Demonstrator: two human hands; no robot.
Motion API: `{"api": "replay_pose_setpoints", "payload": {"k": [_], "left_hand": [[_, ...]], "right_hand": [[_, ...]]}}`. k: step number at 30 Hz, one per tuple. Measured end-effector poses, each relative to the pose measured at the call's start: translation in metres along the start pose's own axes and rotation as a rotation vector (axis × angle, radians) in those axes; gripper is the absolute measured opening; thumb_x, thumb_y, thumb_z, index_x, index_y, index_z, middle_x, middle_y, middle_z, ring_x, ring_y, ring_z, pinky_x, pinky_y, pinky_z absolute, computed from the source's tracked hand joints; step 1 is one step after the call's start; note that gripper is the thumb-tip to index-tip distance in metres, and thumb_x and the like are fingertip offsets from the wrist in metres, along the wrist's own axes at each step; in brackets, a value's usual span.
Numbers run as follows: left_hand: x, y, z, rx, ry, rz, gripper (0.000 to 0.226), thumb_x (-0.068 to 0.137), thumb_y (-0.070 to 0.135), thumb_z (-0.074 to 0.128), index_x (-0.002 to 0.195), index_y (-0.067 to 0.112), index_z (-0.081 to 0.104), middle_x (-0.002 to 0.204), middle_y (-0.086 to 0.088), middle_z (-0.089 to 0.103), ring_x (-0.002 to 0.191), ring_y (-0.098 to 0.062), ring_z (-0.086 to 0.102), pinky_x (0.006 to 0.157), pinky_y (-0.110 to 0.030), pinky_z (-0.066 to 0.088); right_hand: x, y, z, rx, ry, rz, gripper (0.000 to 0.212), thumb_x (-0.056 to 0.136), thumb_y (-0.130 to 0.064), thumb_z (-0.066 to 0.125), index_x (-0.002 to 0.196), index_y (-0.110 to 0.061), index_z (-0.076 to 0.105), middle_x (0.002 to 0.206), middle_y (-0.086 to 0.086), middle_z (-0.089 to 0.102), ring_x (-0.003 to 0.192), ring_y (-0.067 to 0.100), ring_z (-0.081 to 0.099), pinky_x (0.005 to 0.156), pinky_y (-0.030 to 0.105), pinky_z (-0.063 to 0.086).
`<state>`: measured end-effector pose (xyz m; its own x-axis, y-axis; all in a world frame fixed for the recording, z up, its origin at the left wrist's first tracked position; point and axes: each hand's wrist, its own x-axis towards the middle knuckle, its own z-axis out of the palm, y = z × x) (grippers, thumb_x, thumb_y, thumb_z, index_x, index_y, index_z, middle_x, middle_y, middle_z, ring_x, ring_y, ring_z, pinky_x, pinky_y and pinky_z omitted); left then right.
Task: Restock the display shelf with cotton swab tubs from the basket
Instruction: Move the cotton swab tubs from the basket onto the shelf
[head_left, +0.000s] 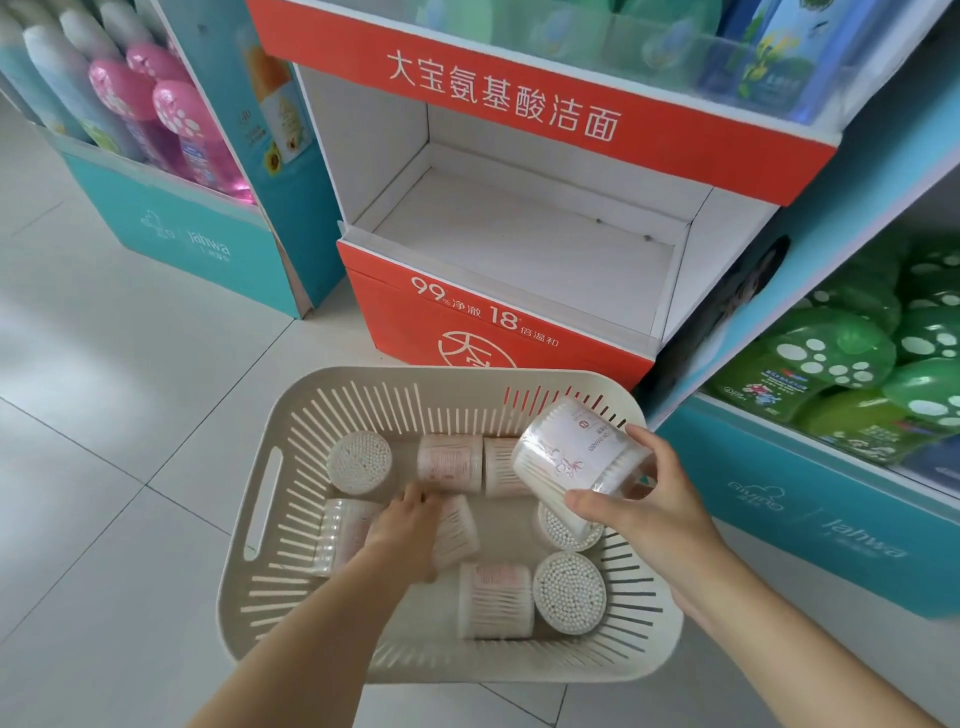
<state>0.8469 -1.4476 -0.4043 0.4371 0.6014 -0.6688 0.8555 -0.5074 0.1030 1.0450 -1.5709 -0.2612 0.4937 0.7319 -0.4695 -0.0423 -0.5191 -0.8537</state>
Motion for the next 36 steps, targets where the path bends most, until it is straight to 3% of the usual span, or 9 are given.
{"api": "replay_pose_setpoints", "payload": {"k": [3, 6, 10, 12, 17, 22, 28, 34, 36], "left_hand": [[-0.001, -0.004, 0.006, -0.076, -0.051, -0.063, 0.093, 0.068, 0.033, 0.079, 0.140, 0.012, 0.024, 0.137, -0.009, 0.030, 0.125, -0.030, 0.042, 0.103, -0.041, 0.042], [-0.002, -0.008, -0.007, -0.067, -0.019, -0.060, 0.078, 0.072, 0.047, 0.073, 0.134, 0.014, 0.039, 0.131, -0.006, 0.045, 0.118, -0.024, 0.050, 0.097, -0.037, 0.046], [-0.001, -0.013, -0.039, -0.231, 0.241, -0.094, 0.047, 0.080, 0.057, 0.060, 0.110, 0.021, 0.059, 0.106, 0.001, 0.063, 0.091, -0.017, 0.060, 0.077, -0.033, 0.053], [0.001, -0.012, -0.048, -0.250, 0.379, -0.054, 0.044, 0.084, 0.053, 0.058, 0.115, 0.022, 0.059, 0.114, 0.002, 0.060, 0.099, -0.018, 0.060, 0.078, -0.033, 0.053], [0.006, -0.008, -0.051, -0.110, 0.380, -0.097, 0.070, 0.077, 0.051, 0.064, 0.137, 0.026, 0.038, 0.135, 0.001, 0.044, 0.125, -0.023, 0.041, 0.094, -0.040, 0.043], [0.004, -0.043, -0.046, -0.214, 0.323, -0.361, 0.081, 0.076, 0.036, 0.070, 0.142, 0.017, 0.026, 0.146, -0.003, 0.029, 0.136, -0.025, 0.026, 0.106, -0.042, 0.036], [0.008, -0.058, -0.040, -0.263, 0.201, -0.338, 0.108, 0.071, 0.039, 0.077, 0.149, 0.017, 0.006, 0.147, -0.011, 0.022, 0.138, -0.032, 0.021, 0.109, -0.044, 0.032], [-0.002, -0.045, -0.033, -0.357, 0.171, -0.254, 0.098, 0.066, 0.039, 0.080, 0.142, 0.018, 0.023, 0.142, -0.013, 0.027, 0.127, -0.033, 0.042, 0.101, -0.039, 0.045], [-0.011, -0.044, -0.044, -0.454, 0.211, -0.254, 0.097, 0.065, 0.036, 0.081, 0.143, 0.021, 0.026, 0.141, -0.012, 0.033, 0.124, -0.031, 0.045, 0.098, -0.039, 0.046]], "right_hand": [[-0.003, -0.001, -0.001, 0.000, 0.005, -0.009, 0.097, 0.065, -0.014, 0.084, 0.142, -0.035, 0.028, 0.142, -0.001, 0.041, 0.118, 0.016, 0.047, 0.085, 0.030, 0.039], [-0.003, -0.004, -0.001, 0.002, 0.023, -0.020, 0.098, 0.064, -0.012, 0.084, 0.142, -0.036, 0.029, 0.141, -0.001, 0.041, 0.115, 0.014, 0.047, 0.077, 0.026, 0.042], [-0.006, -0.017, -0.004, -0.018, 0.074, -0.085, 0.098, 0.063, -0.013, 0.084, 0.141, -0.038, 0.030, 0.132, -0.009, 0.041, 0.111, 0.012, 0.046, 0.087, 0.038, 0.046], [-0.005, -0.022, -0.008, -0.010, 0.112, -0.119, 0.096, 0.064, -0.011, 0.083, 0.141, -0.037, 0.031, 0.126, -0.011, 0.039, 0.108, 0.009, 0.042, 0.084, 0.031, 0.040], [0.000, -0.030, -0.022, 0.005, 0.224, -0.163, 0.090, 0.067, -0.010, 0.082, 0.140, -0.033, 0.035, 0.126, -0.009, 0.041, 0.104, 0.006, 0.042, 0.064, 0.013, 0.033], [0.002, -0.029, -0.026, 0.055, 0.216, -0.187, 0.087, 0.068, -0.010, 0.081, 0.138, -0.034, 0.036, 0.125, -0.011, 0.041, 0.094, 0.002, 0.045, 0.063, 0.013, 0.033], [0.000, -0.019, -0.013, 0.085, 0.158, -0.187, 0.089, 0.065, -0.011, 0.083, 0.138, -0.034, 0.037, 0.128, -0.009, 0.046, 0.089, -0.011, 0.044, 0.064, 0.015, 0.034], [-0.004, -0.020, -0.016, 0.120, 0.127, -0.188, 0.088, 0.064, -0.009, 0.082, 0.137, -0.034, 0.039, 0.128, -0.008, 0.048, 0.093, -0.007, 0.048, 0.067, 0.017, 0.039], [-0.006, -0.023, -0.019, 0.134, 0.110, -0.189, 0.092, 0.057, -0.016, 0.087, 0.135, -0.034, 0.041, 0.128, -0.007, 0.051, 0.099, -0.002, 0.052, 0.078, 0.026, 0.049]]}}
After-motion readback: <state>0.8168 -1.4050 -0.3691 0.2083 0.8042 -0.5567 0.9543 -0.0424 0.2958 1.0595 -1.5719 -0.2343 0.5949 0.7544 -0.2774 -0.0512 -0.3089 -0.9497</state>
